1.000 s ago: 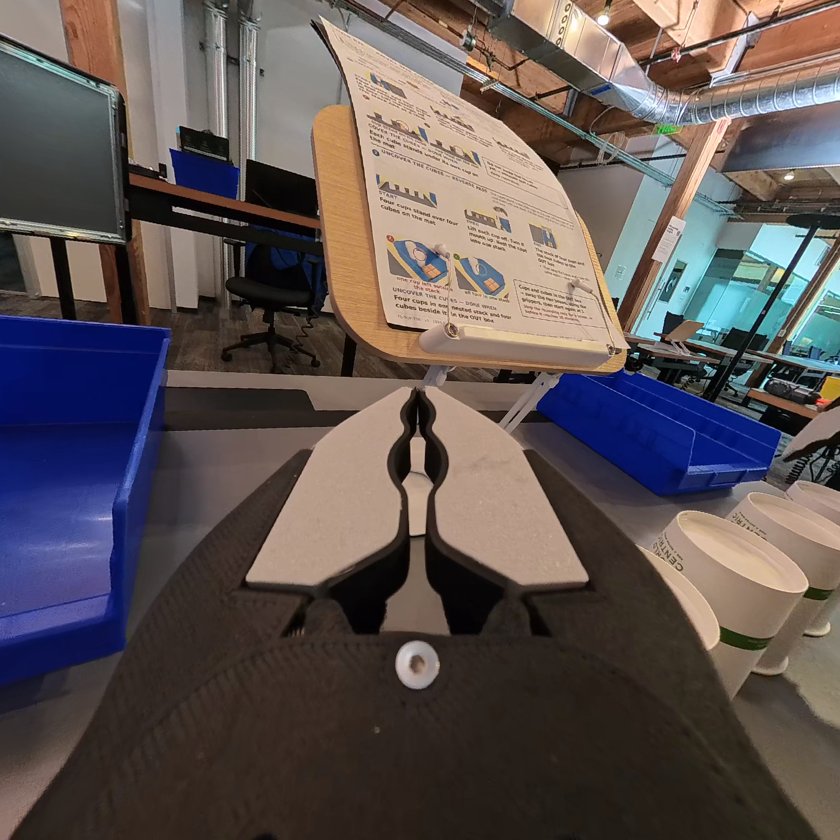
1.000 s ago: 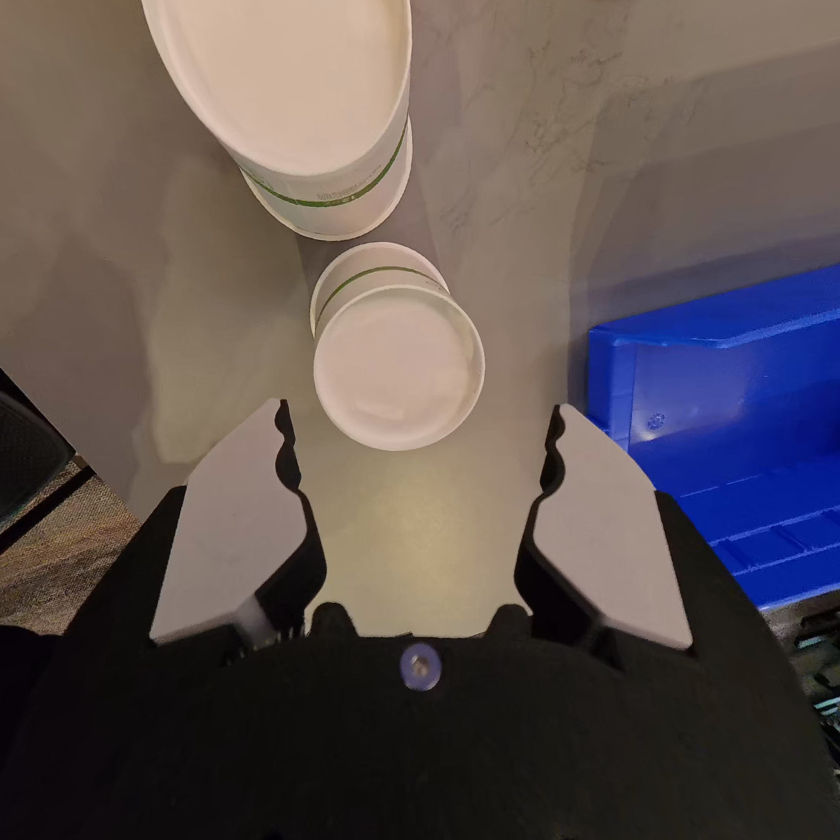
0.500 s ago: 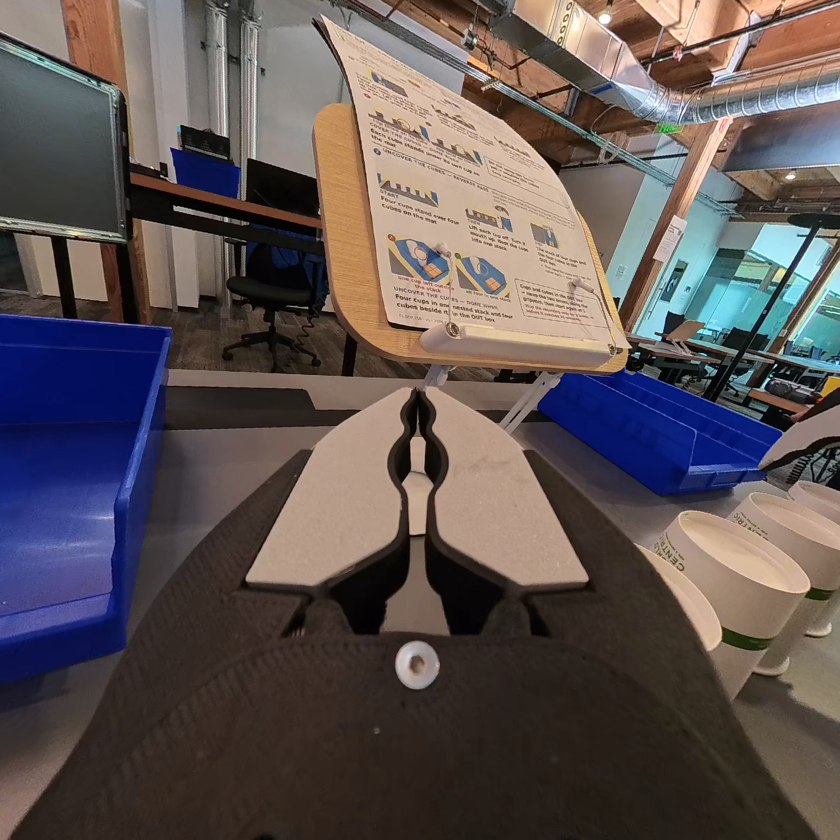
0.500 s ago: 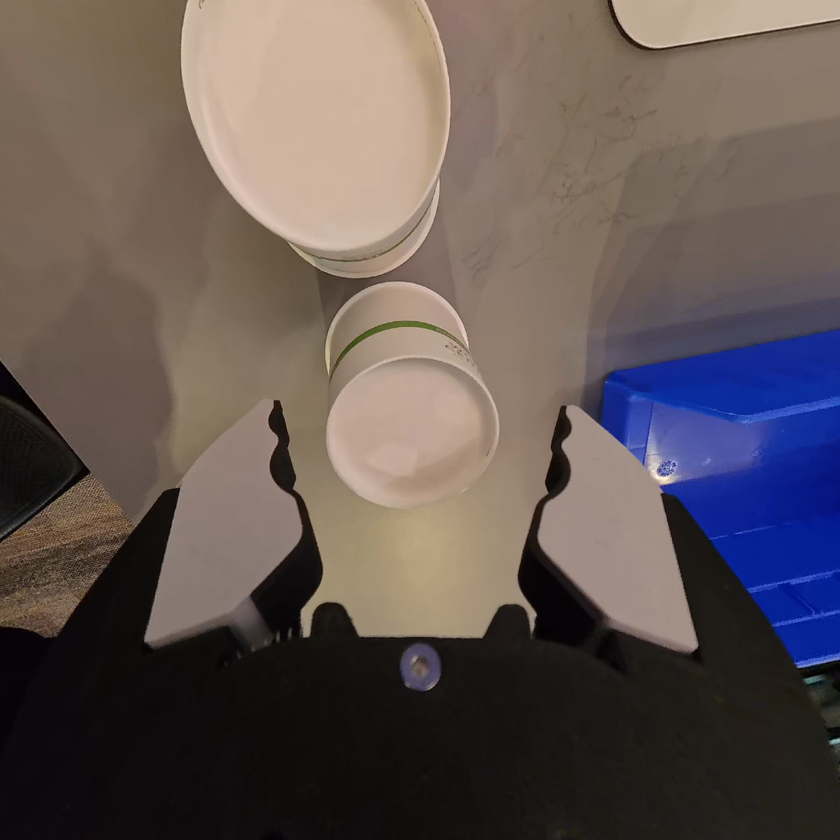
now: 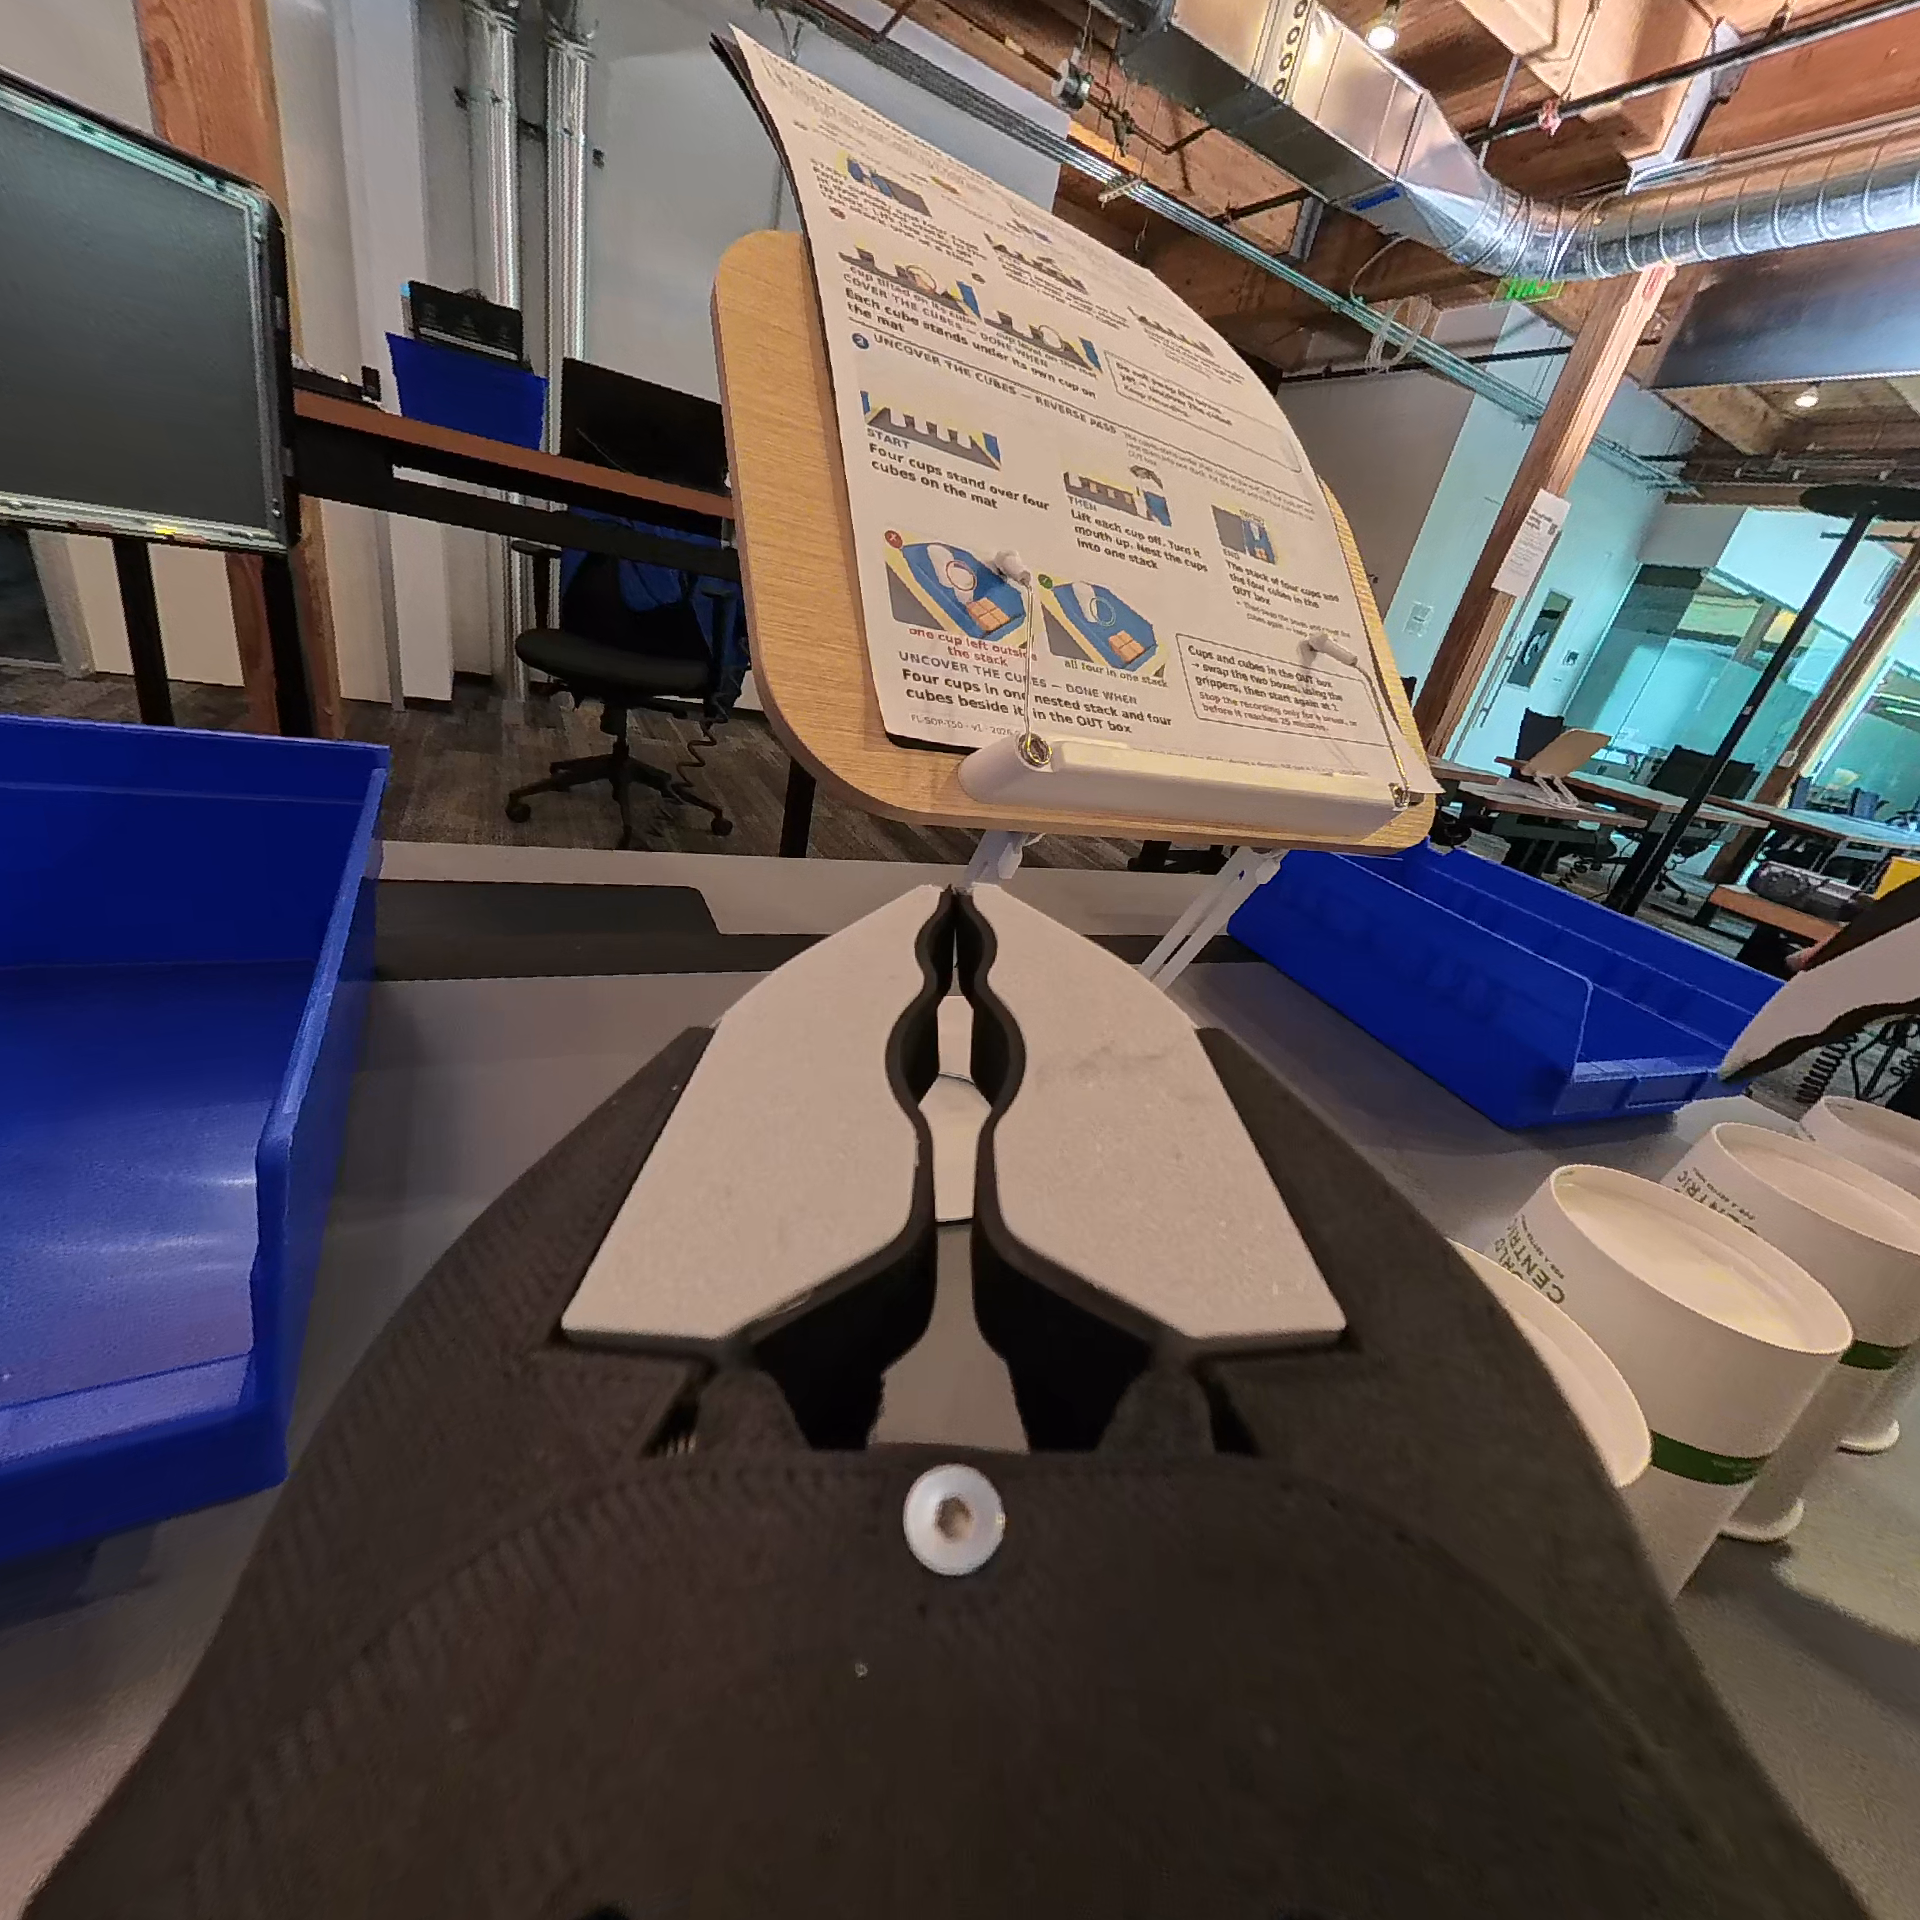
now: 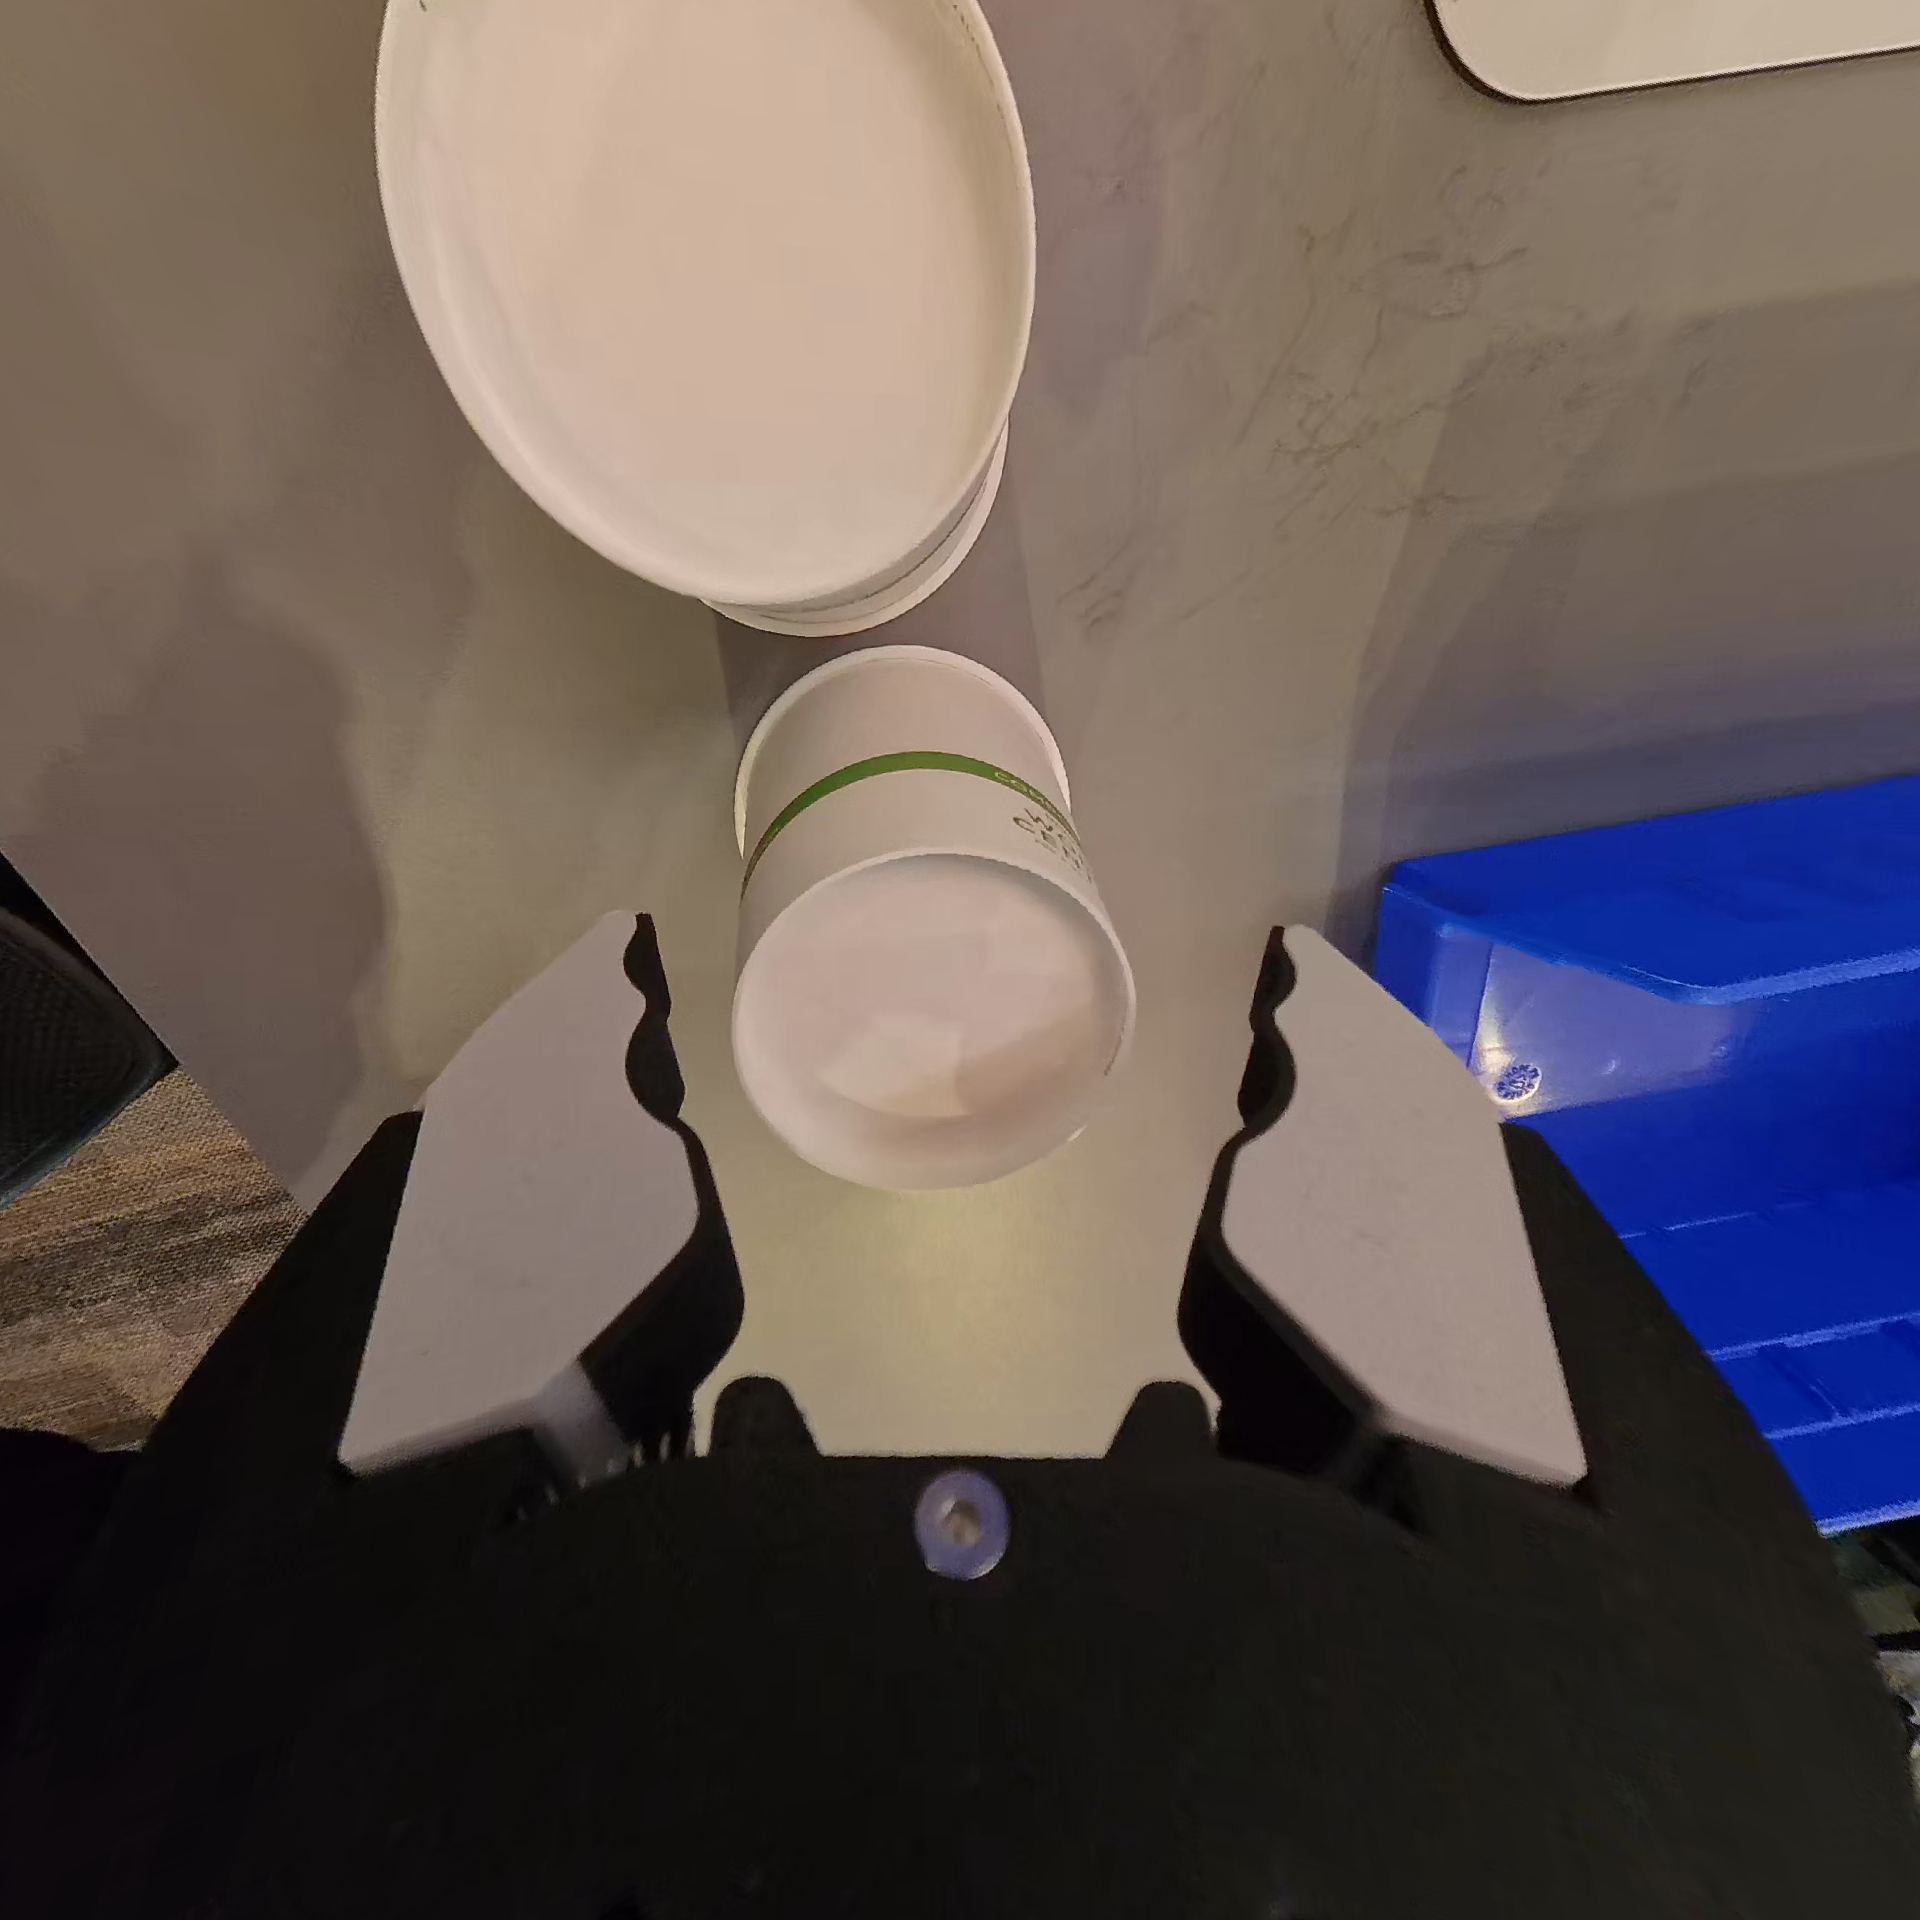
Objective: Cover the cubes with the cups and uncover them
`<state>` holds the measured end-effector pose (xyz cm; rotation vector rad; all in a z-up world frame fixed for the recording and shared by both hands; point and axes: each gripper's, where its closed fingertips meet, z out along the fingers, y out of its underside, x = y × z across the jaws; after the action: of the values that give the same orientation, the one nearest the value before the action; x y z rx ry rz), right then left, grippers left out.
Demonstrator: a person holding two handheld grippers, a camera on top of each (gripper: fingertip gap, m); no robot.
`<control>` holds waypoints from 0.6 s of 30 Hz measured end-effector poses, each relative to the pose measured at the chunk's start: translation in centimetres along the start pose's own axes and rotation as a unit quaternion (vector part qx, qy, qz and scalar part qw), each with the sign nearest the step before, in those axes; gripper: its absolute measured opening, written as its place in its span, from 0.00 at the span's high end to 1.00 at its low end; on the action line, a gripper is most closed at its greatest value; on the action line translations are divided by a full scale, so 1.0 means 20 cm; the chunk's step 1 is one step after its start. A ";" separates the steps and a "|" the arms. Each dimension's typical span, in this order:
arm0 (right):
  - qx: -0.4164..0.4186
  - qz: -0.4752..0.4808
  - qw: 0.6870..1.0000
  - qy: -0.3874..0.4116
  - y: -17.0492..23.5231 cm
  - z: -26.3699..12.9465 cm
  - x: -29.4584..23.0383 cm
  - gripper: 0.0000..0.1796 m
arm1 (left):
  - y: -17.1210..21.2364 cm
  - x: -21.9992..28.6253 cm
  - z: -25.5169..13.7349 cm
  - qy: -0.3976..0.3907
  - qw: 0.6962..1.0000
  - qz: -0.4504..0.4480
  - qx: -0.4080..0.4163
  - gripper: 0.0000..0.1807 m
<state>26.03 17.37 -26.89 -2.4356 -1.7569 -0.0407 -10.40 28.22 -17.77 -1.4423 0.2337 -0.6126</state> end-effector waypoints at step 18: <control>-0.022 0.000 1.000 -0.004 0.02 0.03 0.00 0.43 | 0.00 0.00 0.00 0.000 1.000 -0.001 0.000 1.00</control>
<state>26.36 17.31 -27.44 -2.4687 -1.7778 -0.0700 -10.38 28.22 -17.78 -1.4431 0.2336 -0.6144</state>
